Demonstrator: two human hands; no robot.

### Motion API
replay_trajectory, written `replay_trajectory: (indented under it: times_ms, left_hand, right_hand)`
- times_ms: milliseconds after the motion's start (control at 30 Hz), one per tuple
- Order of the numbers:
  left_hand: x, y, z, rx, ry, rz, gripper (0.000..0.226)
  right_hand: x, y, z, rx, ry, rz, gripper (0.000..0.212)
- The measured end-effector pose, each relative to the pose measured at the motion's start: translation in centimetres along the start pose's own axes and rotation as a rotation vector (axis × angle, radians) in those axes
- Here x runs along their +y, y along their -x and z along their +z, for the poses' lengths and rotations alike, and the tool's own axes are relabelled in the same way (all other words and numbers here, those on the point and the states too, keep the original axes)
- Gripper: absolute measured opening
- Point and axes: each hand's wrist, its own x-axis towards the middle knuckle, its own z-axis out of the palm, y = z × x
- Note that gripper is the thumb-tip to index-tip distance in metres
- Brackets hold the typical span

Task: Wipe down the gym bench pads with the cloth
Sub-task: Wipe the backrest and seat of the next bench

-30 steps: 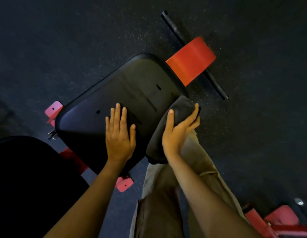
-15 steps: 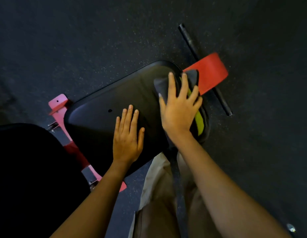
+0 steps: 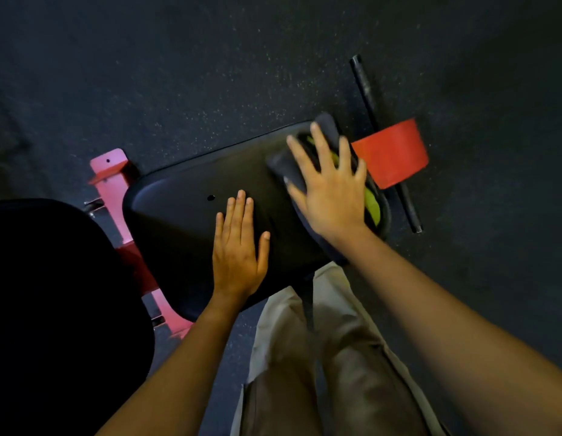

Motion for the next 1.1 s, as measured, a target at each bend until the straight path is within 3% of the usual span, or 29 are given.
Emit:
replay_trajectory:
  times_ms: [133, 267, 367, 433, 533, 600, 733, 800, 900, 1000, 1100]
  left_hand:
    - [0.6, -0.3, 0.3, 0.07, -0.025, -0.095, 0.056]
    - [1.4, -0.7, 0.8, 0.077, -0.024, -0.169, 0.056]
    - [1.4, -0.5, 1.1, 0.071, -0.045, -0.17, 0.056]
    - [1.3, -0.5, 1.2, 0.072, -0.059, -0.176, 0.056]
    - [1.5, -0.4, 1.2, 0.066, -0.05, -0.181, 0.056]
    - [1.5, -0.4, 1.1, 0.06, -0.052, -0.185, 0.056]
    - [1.5, -0.5, 1.0, 0.063, -0.06, -0.193, 0.057]
    - [1.4, -0.5, 1.0, 0.063, -0.07, -0.181, 0.056]
    - [1.4, -0.3, 1.2, 0.075, -0.053, -0.172, 0.056]
    - [1.6, -0.3, 1.1, 0.078, -0.046, -0.181, 0.056]
    - [1.5, -0.3, 1.1, 0.066, -0.048, -0.188, 0.056]
  right_hand:
    - [-1.4, -4.6, -1.0, -0.044, 0.0, -0.023, 0.065]
    - [1.9, 3.9, 0.4, 0.018, 0.052, -0.37, 0.07]
    - [5.6, 7.9, 0.9, 0.073, 0.055, -0.515, 0.057]
    - [5.7, 5.6, 0.6, 0.073, 0.026, -0.436, 0.056]
    - [2.0, -0.5, -0.6, 0.046, -0.049, -0.121, 0.062]
    - [-0.9, -4.9, -1.4, -0.009, -0.063, -0.01, 0.063]
    - [-1.5, -5.7, -1.6, -0.066, 0.005, -0.263, 0.066]
    - [0.8, -1.2, -1.0, -0.073, 0.041, -0.439, 0.068]
    - [5.2, 4.8, -0.6, -0.061, 0.086, -0.558, 0.066]
    - [5.7, 3.2, -0.9, -0.071, 0.075, -0.565, 0.062]
    - [1.0, -2.5, -1.5, -0.057, 0.008, -0.324, 0.064]
